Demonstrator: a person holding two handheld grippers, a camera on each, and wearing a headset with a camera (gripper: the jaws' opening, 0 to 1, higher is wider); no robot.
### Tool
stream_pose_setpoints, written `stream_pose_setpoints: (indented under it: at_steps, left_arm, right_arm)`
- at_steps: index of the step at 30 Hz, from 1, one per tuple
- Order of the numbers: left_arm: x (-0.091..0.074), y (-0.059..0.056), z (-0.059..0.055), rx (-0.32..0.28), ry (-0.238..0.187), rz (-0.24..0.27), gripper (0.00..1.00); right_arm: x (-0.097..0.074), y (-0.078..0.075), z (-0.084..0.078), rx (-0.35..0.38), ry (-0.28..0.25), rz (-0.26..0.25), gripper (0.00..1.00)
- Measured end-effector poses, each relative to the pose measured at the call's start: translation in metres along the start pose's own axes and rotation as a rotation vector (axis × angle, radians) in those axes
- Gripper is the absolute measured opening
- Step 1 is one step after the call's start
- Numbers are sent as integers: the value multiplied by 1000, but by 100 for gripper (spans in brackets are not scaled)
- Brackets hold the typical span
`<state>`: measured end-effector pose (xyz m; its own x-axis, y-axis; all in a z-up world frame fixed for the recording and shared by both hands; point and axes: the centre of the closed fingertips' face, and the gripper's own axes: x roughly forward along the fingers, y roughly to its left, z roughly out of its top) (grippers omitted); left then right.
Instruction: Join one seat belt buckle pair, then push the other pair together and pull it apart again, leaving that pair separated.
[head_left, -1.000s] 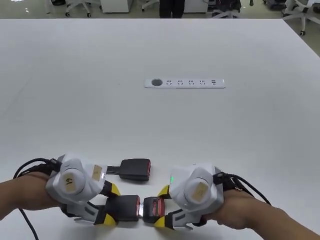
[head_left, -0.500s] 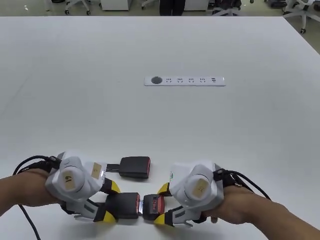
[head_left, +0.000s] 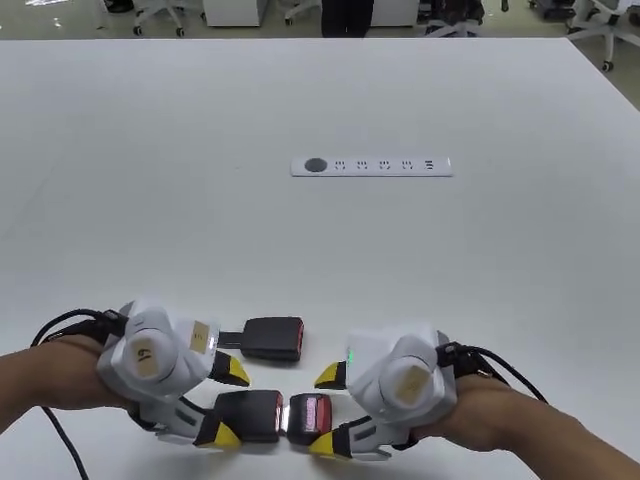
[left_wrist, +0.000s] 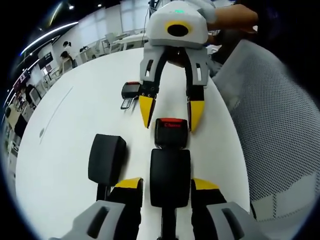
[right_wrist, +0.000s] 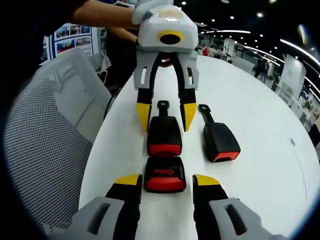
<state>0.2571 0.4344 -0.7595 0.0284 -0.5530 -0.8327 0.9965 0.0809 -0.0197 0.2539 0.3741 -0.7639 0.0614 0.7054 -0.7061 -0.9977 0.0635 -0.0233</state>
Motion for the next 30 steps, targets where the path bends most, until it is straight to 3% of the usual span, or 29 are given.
stream_pose_setpoints:
  at_steps: [8, 16, 25, 30]
  left_arm:
    - [-17, 3, 13, -13, -16, 21, 43]
    - [-33, 16, 25, -40, -40, 54, 46]
    - [-39, 39, 28, -40, -26, 82, 46]
    - [-39, 50, 30, -28, -7, 86, 46]
  right_arm:
    - [-15, -9, 7, -20, 0, -15, 42]
    - [-31, -26, 11, -38, 4, -43, 44]
    - [-46, -46, 8, -37, 16, -71, 44]
    - [-56, -59, -4, -22, 30, -92, 44]
